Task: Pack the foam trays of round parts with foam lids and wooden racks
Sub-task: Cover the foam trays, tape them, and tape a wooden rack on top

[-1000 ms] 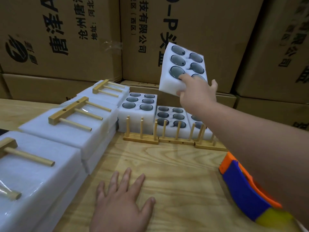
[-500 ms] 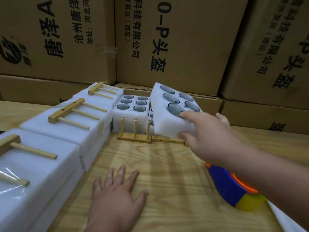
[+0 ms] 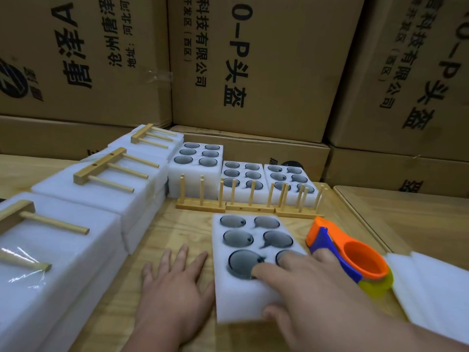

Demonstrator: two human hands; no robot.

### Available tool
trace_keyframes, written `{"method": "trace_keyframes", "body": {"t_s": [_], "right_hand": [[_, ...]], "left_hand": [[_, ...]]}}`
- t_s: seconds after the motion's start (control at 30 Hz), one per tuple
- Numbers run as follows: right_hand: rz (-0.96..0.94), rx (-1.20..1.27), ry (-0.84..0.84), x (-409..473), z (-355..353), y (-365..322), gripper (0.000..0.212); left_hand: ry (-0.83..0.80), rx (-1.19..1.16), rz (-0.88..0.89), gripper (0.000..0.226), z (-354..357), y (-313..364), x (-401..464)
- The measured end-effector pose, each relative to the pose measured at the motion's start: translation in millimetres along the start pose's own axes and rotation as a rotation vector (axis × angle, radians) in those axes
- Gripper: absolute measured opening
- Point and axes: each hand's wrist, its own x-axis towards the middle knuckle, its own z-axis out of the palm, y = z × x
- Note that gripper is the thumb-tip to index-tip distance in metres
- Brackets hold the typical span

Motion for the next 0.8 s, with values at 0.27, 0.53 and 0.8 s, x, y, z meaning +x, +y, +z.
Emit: {"method": "trace_keyframes", "body": {"t_s": [0.27, 0.53, 0.8], "right_hand": [[-0.024, 0.011, -0.338, -10, 10, -16, 0.046], [0.06, 0.126, 0.029, 12, 9, -7, 0.068], [0.128, 0.219, -0.058, 76, 73, -8, 0.096]], "left_hand": [[0.025, -0.025, -0.013, 0.065, 3, -1, 1], [0.019, -0.007, -0.025, 0.068, 6, -2, 0], [0.016, -0.008, -0.036, 0.066, 5, 0, -1]]}}
